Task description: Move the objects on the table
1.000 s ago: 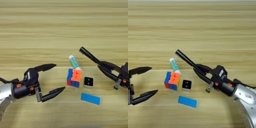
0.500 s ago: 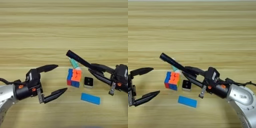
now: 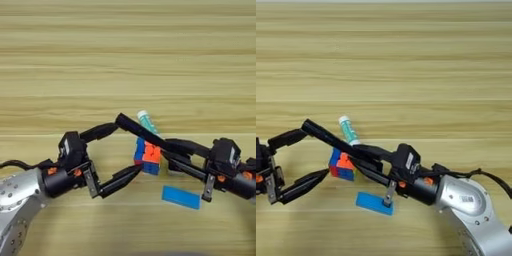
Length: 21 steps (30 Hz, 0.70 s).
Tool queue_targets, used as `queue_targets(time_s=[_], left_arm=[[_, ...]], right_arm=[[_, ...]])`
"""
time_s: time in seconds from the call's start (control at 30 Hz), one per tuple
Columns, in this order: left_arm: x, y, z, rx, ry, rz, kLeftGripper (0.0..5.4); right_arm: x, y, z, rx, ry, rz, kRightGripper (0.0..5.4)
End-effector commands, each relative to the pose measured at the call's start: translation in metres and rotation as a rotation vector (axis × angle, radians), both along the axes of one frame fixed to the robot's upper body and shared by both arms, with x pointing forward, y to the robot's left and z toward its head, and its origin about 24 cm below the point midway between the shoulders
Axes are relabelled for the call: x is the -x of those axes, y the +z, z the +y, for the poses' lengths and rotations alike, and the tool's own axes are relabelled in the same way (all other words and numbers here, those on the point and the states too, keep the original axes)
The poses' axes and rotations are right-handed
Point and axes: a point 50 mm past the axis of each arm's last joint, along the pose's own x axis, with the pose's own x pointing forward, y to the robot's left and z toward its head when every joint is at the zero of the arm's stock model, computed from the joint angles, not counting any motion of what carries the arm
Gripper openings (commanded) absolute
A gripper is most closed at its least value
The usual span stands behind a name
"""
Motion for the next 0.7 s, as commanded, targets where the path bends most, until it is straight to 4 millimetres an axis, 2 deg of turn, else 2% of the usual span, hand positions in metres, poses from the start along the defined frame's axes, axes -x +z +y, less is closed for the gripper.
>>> queue_targets(time_s=[0.03, 0.2, 0.53, 0.7], left_arm=[[0.002, 0.000, -0.010, 0.069, -0.029, 0.038, 5.40], [0.004, -0.001, -0.019, 0.150, -0.047, 0.085, 5.40], [0.002, 0.000, -0.024, 0.241, -0.036, 0.135, 5.40], [0.001, 0.000, -0.024, 0.260, -0.033, 0.142, 4.91]], right_arm=[[0.000, -0.002, 0.004, -0.001, 0.003, -0.003, 0.89], [0.001, -0.004, 0.005, -0.007, 0.004, 0.007, 0.89], [0.001, -0.004, 0.007, -0.015, 0.010, 0.013, 0.89], [0.002, -0.004, 0.007, -0.018, 0.011, 0.014, 0.89]])
